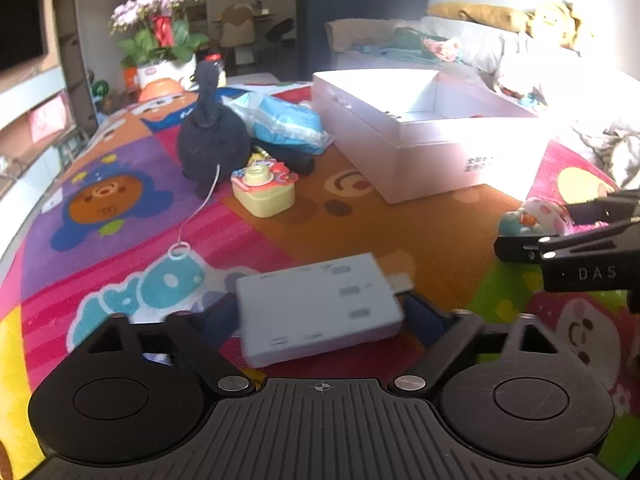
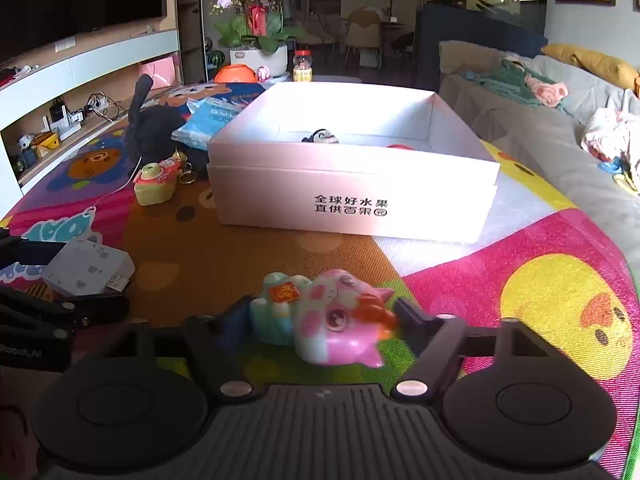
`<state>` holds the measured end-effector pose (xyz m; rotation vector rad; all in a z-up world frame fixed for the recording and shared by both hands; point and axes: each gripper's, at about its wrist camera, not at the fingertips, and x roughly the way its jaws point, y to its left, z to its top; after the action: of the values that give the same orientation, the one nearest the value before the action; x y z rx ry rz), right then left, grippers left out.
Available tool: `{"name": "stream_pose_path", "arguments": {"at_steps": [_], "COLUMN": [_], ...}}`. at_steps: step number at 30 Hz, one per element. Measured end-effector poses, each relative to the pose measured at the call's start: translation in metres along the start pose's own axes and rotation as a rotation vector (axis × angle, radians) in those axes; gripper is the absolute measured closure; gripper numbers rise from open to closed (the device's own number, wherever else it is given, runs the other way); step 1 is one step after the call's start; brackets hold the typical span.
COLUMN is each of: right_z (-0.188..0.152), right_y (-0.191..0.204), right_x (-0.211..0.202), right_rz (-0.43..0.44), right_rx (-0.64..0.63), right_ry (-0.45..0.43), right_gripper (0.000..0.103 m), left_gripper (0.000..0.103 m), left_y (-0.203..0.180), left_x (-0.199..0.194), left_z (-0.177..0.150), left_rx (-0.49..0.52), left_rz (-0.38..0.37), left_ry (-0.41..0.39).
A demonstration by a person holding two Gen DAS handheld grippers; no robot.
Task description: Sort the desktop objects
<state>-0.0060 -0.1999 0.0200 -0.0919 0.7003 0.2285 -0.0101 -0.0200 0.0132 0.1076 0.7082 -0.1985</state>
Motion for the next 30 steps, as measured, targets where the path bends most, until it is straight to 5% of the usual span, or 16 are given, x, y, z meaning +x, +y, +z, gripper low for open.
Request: {"name": "stream_pose_path", "arguments": {"at_steps": [6,13,18,19,23,30], "right_z": [0.002,0.038,0.041,0.041,0.042,0.066], "right_y": [-0.015,-0.051,-0.067,-0.069,-0.075,-0.078], "right_x": [-0.027,-0.125,-0.135,-0.132,-0.117,-0.086], "right_rz": [0.105,0.111,0.066,0.064,0.052,0.026], "right_rx": [-0.025,0.009,0.015,0.024,0.057,0.032], "right_ry": [0.007,-0.323,-0.369,-0.359,-0.326,-0.311], "right_gripper": [0.032,0.031,0.031,0.031,0.031,0.031], "left_gripper": [0.015,0.015,0.014,0.004,0.003,0.002], "left_y": [-0.016,-0.043,-0.065,-0.068,-0.057,-0.025], "left_x": [-0.029,-0.068,-0.037,-0.026,-0.001,0.005], "left_z": [0.01,0.078,0.125,0.134,0.14,0.073], "left_rx": [0.096,0.244,0.321,0.326,0.232,0.171], "left_rz": [-0.057,-0.064,-0.064,-0.073,-0.117,-0.074], "left_ry": [-0.055,-0.33,-0.406,-0.4,-0.322,-0.217]}}
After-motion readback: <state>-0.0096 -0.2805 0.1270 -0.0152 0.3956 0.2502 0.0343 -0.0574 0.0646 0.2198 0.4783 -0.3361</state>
